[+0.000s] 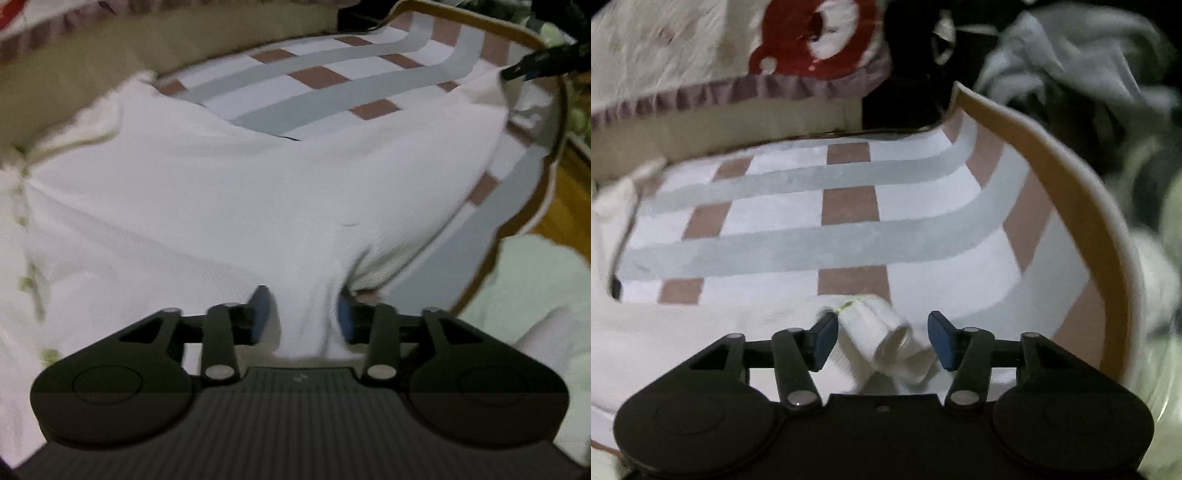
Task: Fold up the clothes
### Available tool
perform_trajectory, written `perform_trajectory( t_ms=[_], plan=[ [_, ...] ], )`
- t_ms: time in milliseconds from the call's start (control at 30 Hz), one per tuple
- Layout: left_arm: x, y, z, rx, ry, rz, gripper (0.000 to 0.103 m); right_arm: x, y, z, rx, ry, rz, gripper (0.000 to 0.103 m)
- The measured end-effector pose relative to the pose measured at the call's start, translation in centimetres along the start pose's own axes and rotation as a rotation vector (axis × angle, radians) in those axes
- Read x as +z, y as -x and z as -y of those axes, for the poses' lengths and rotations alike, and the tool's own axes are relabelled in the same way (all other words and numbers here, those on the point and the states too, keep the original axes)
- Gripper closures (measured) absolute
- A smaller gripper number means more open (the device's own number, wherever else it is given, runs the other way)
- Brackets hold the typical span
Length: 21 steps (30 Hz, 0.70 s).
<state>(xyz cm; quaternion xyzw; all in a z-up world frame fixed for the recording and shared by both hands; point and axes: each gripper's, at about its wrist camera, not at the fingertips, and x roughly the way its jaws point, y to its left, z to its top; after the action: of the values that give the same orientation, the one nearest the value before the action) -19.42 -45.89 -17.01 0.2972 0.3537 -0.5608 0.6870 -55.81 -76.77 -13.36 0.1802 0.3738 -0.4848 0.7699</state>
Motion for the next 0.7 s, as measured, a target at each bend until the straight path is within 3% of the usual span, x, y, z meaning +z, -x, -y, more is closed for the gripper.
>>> perform_trajectory(
  t_ms=[133, 233, 367, 400, 433, 467, 600, 667, 700],
  plan=[
    [-0.4, 0.1, -0.6, 0.028, 0.044, 0.032, 0.062, -1.5, 0.0, 1.2, 0.052, -0.097, 0.018, 0.041],
    [-0.4, 0.4, -0.6, 0.014, 0.098, 0.072, 0.095, -1.5, -0.5, 0.9, 0.065, -0.130, 0.017, 0.041],
    [-0.1, 1.6, -2.0, -0.060, 0.217, 0.157, 0.096, -1.3, -1.1, 0.4, 0.077, -0.166, 0.015, 0.038],
    [0.0, 1.9, -2.8, -0.079, 0.255, 0.164, 0.096, -1.2, -1.3, 0.2, 0.080, -0.175, 0.014, 0.050],
    [0.1, 1.9, -3.4, -0.090, 0.288, 0.165, 0.097, -1.2, -1.4, 0.1, 0.083, -0.184, 0.013, 0.092],
    [0.1, 2.1, -4.4, -0.090, 0.330, 0.164, 0.097, -1.1, -1.6, -0.1, 0.086, -0.193, 0.013, 0.098],
    [-0.8, 2.0, -9.4, -0.082, 0.579, 0.150, 0.097, -0.9, -2.2, -0.6, 0.098, -0.229, 0.010, 0.097],
    [-1.8, 1.3, -11.2, -0.063, 0.673, 0.112, 0.097, -0.6, -2.6, -0.5, 0.114, -0.261, -0.004, 0.074],
    [-2.3, 0.9, -11.9, -0.059, 0.704, 0.092, 0.096, -0.4, -2.9, -0.4, 0.113, -0.274, -0.014, 0.050]
  ],
)
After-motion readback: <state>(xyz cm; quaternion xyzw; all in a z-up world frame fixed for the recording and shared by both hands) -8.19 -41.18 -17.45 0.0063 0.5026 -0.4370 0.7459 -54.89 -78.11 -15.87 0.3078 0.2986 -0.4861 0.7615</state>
